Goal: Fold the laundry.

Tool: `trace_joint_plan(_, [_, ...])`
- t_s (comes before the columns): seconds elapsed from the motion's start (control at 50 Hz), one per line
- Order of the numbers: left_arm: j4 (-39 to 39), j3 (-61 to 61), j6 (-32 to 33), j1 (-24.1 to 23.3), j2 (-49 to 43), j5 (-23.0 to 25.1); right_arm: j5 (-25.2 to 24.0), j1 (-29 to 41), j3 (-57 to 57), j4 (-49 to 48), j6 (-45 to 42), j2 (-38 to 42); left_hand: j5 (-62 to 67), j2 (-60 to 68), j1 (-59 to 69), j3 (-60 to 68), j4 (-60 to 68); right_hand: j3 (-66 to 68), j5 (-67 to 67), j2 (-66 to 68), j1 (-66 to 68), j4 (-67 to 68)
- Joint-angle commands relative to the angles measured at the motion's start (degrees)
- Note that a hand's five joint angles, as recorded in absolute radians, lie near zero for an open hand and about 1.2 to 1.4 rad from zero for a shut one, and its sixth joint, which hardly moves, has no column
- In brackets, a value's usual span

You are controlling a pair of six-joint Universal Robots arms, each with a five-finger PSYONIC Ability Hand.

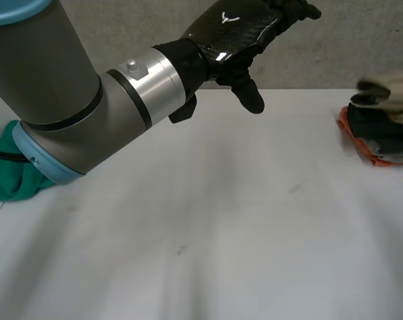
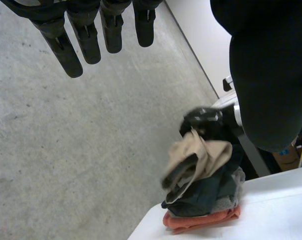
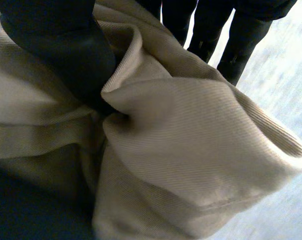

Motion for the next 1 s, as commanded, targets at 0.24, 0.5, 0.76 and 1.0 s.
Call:
trace_joint_plan(0.24, [0.26,-0.99,0.07,-0.09,0.14,0.03,1.40,-4.74,8.50,7.82,-0.23,-11.86,-2.71,-1.77,-0.70,-1.95,-1.54,-57.49,-54.62,-55.76,-50.03,-58.82])
trace_joint_plan(0.5, [0.17,-3.01,-0.02,-0.70,1.37,-0.15,10.97,-16.26,15.21,33.48,-13.47,-30.00,-2.71,-1.77,-0.70,-1.95,-1.54,-57.49,-54.62,-55.76,-50.03,-58.82])
trace_joint_plan(0.76, [1.57,2.70,-7.75,0.35,5.59,-11.91,18.99,-3.28,22.65,6.04,-15.90,-38.94,-2.50,-1.55,-0.49,-1.74,-1.32,-57.49,-54.62,-55.76,-50.03,-58.82])
trace_joint_plan(1.0, [-5.01,-8.97,3.04,15.11,15.61,-27.04,12.56,20.54,38.40,2.37,-4.10,-46.70,-2.71,-1.77,-0.70,-1.95,-1.54,-57.49,-54.62,-55.76,-50.03,-58.82])
